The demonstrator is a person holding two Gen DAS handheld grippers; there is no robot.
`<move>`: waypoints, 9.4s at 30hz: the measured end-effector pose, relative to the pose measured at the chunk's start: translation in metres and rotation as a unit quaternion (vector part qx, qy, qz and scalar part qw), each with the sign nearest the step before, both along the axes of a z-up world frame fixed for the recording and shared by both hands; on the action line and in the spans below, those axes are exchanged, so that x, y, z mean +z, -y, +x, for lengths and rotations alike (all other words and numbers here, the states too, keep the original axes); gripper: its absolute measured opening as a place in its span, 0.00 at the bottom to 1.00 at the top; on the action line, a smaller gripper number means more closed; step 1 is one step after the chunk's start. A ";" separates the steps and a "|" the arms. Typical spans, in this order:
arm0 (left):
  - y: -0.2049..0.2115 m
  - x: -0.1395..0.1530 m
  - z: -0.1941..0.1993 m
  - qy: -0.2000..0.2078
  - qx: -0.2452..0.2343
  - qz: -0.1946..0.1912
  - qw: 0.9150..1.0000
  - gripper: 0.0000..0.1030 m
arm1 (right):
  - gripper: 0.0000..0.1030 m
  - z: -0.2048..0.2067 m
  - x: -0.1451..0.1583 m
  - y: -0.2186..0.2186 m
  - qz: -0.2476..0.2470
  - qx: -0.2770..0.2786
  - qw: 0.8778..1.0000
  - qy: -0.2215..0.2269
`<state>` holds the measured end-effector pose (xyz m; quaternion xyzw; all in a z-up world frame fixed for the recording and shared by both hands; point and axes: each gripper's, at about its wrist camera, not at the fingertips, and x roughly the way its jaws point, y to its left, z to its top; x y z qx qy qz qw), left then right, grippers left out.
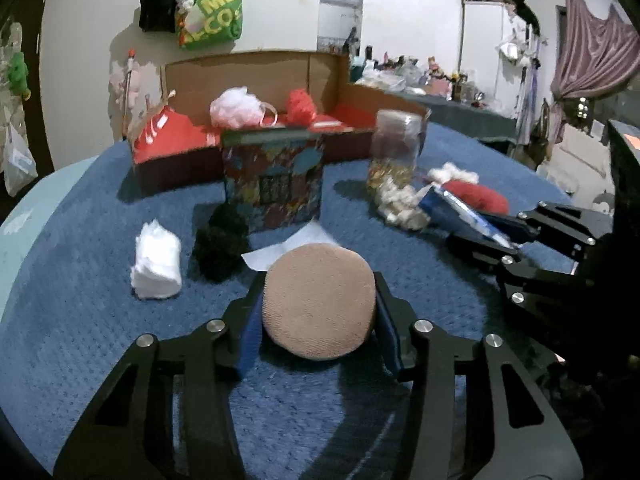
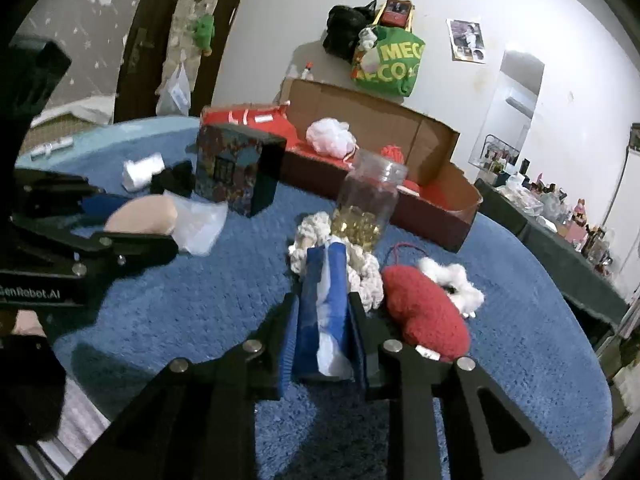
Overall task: Organize soft objects
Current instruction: 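Lift the beige sponge and blue tube off the bed, then carry the sponge and blue tube toward the cardboard box, then lower into the box and open the left gripper while the right opens too, then withdraw both tools from the box back over the bed items, then grasp the white tissue with the left gripper while the right grasps the red heart plush, then lift and carry the tissue and red plush over the box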
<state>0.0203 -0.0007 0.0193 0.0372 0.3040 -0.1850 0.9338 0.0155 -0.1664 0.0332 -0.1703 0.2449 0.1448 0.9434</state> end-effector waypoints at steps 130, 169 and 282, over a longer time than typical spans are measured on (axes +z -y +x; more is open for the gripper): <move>0.029 0.048 0.271 -0.157 -0.116 0.133 0.972 0.45 | 0.25 0.289 0.039 0.017 0.035 0.037 0.962 -0.269; 0.040 0.032 0.348 -0.175 -0.092 0.141 0.970 0.58 | 0.27 0.380 0.030 0.005 0.062 -0.007 0.941 -0.333; 0.028 0.016 0.011 -0.023 0.020 0.008 1.000 0.18 | 0.45 0.032 0.029 0.069 0.139 -0.026 0.986 -0.084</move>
